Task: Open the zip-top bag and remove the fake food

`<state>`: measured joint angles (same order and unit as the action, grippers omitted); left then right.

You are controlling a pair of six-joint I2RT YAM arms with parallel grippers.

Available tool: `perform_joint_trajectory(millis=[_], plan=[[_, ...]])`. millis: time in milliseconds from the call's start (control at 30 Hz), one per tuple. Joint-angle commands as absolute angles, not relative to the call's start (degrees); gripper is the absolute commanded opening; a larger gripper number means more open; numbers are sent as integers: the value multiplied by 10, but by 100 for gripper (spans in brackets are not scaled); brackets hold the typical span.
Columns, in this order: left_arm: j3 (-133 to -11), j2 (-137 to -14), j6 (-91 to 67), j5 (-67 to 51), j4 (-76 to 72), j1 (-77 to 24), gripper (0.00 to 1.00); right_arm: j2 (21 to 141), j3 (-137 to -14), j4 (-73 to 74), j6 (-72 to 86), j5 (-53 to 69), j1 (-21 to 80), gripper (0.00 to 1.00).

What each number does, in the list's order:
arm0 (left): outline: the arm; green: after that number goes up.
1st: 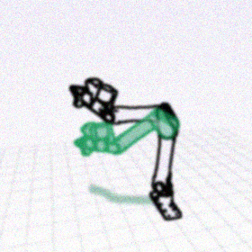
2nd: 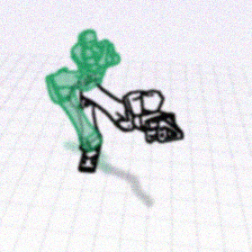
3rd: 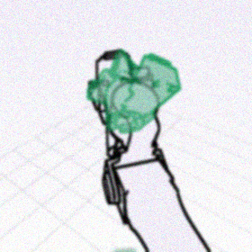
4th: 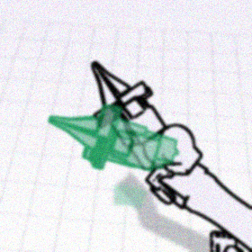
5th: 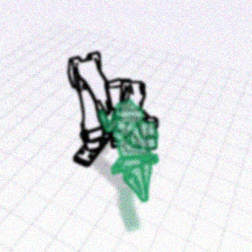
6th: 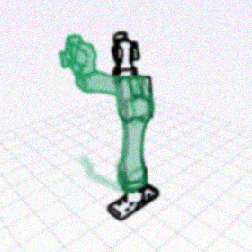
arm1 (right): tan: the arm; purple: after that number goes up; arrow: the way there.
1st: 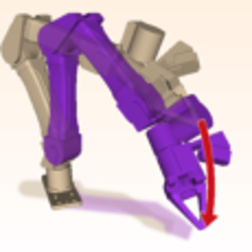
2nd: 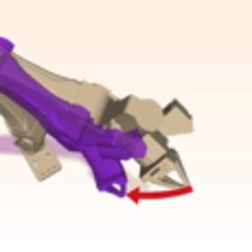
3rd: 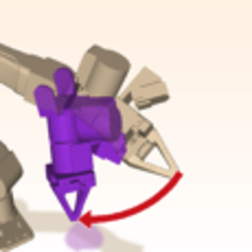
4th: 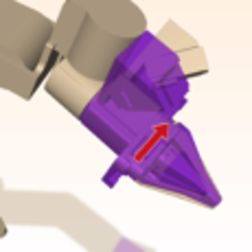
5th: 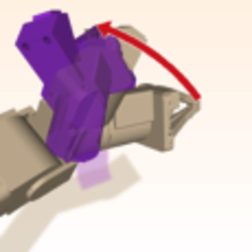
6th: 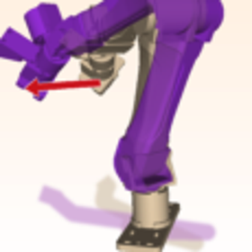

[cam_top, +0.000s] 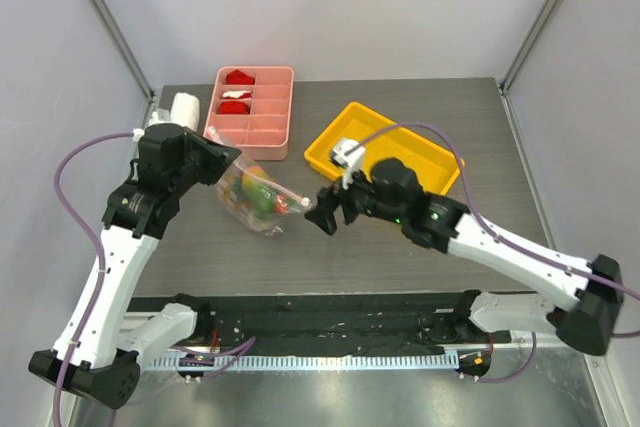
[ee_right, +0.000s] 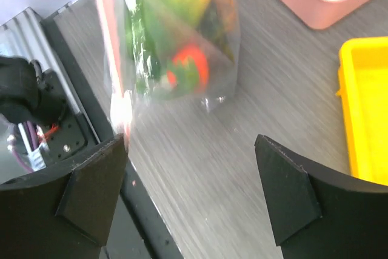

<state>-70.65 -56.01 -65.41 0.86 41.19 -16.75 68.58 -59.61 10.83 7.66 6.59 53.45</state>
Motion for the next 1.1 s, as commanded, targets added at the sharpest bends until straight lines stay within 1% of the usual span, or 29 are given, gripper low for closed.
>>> perform_joint_trajectory(millis=[0,67,233,267,367,533,633,667,833,933,1033,1067], plan=[[-696,-521,-709,54,396,-166,0,582,-427,-218,145,73,539,91],[-687,-511,-722,56,398,-166,0,583,-377,-308,152,75,540,91],[-686,-500,-741,59,410,-166,0,649,-371,-415,161,126,548,91],[-686,-498,-748,60,411,-166,0,658,-366,-447,163,130,555,91],[-691,-497,-757,56,411,-167,0,675,-349,-483,150,128,590,91],[-687,-495,-772,52,408,-166,0,697,-342,-506,146,83,635,91],[-686,-495,-780,53,404,-166,0,699,-338,-495,142,71,646,91],[-687,-496,-781,48,404,-166,0,694,-331,-472,136,46,648,90],[-666,-491,-790,31,389,-166,0,693,-323,-486,141,31,649,90],[-655,-488,-794,17,385,-166,0,708,-339,-483,140,3,649,84],[-650,-483,-795,14,388,-166,0,726,-377,-455,141,10,649,75],[-647,-482,-795,14,385,-166,0,729,-384,-459,143,17,649,64]])
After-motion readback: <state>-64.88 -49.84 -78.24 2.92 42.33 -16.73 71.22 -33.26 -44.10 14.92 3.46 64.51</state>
